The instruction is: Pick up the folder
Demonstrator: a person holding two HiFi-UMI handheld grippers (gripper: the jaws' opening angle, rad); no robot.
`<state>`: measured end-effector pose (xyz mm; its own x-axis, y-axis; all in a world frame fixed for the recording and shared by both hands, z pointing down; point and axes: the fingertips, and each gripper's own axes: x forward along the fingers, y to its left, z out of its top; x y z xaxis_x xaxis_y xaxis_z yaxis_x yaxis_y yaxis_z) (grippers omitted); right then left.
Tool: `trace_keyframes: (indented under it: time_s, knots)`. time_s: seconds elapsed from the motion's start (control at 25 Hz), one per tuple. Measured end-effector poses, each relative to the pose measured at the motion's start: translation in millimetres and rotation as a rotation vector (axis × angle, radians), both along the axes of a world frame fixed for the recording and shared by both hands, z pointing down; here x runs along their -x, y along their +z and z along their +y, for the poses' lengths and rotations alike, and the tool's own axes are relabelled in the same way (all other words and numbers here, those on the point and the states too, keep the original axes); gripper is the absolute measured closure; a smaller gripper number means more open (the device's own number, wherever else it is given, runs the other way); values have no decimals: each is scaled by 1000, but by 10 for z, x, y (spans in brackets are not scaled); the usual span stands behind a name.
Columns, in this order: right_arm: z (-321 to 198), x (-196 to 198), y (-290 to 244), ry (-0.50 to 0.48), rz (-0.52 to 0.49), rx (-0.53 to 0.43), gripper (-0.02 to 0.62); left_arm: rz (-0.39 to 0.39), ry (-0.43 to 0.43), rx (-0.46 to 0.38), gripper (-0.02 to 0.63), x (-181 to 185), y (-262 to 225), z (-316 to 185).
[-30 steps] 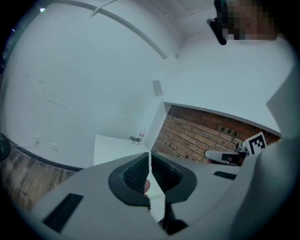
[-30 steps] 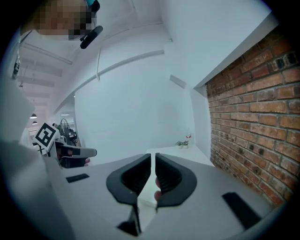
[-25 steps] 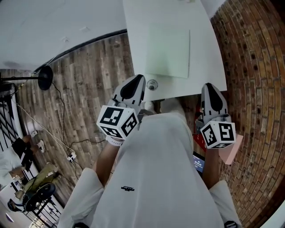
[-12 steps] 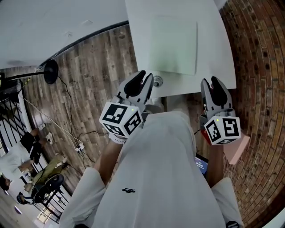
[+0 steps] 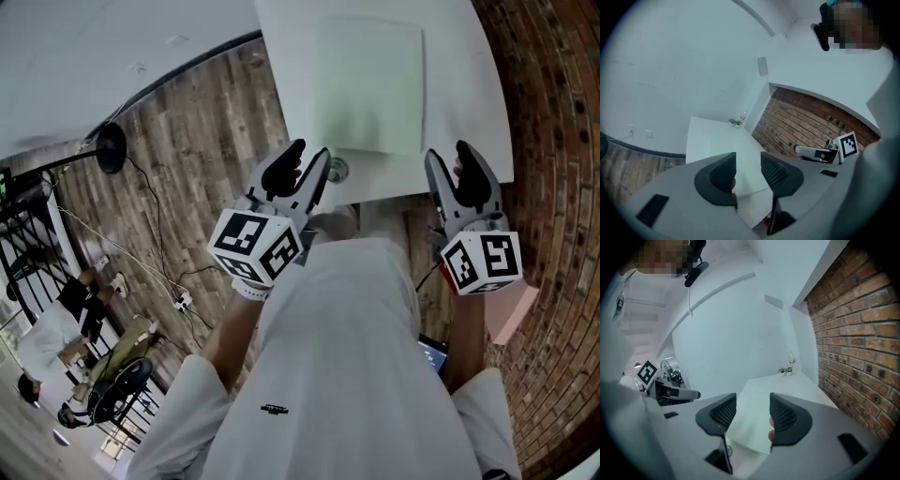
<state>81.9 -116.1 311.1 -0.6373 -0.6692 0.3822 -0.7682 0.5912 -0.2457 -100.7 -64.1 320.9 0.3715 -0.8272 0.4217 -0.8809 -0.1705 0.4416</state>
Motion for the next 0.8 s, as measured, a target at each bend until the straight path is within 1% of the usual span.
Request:
trace_keyframes:
  time_s: [0.36, 0.56, 0.8]
  knots:
    - [-269, 54, 386, -10, 9, 58, 356, -25, 16, 48, 417, 38, 354, -300]
    - [-408, 86, 653, -8, 40, 90, 341, -31, 24, 80, 402, 66, 556, -428]
    - [-549, 118, 863, -10, 31, 127, 322, -31, 10, 110, 382, 114, 749, -566]
